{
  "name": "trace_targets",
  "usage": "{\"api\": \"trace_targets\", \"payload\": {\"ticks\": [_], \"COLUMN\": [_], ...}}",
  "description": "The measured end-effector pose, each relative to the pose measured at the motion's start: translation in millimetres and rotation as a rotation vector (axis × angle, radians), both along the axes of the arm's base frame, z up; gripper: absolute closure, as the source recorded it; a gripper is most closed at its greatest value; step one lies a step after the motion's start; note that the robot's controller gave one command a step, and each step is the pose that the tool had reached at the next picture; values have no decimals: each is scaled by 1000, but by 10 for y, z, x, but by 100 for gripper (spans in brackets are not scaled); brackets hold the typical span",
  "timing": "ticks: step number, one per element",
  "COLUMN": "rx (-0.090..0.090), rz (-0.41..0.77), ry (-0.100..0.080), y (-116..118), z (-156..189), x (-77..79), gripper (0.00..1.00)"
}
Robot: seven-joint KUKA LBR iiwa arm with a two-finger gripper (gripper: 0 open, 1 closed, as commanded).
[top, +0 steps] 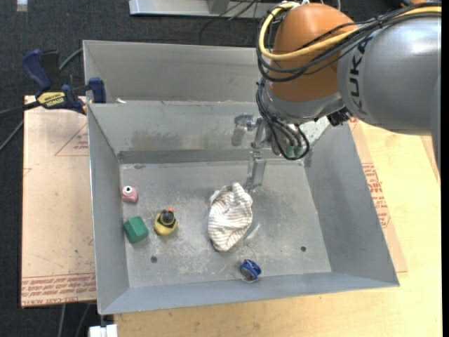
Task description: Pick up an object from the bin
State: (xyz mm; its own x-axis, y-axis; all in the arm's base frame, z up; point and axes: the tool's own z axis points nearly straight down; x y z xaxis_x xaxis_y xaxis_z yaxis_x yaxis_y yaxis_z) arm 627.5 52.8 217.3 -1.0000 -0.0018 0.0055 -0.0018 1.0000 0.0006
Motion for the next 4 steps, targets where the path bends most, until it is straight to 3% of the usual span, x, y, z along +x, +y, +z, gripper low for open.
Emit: {"api": "trace_targets", "payload": {"ticks": [1, 2, 3, 4], "rx": [1, 2, 2, 7], "rz": [-2, 294, 627, 1016], "ry": [-8, -7, -10, -8], "y": [-4, -95, -66, 57], "z": [53, -769, -655, -882], "x": [13, -217, -374, -508], "gripper": [0, 0, 0, 0]}}
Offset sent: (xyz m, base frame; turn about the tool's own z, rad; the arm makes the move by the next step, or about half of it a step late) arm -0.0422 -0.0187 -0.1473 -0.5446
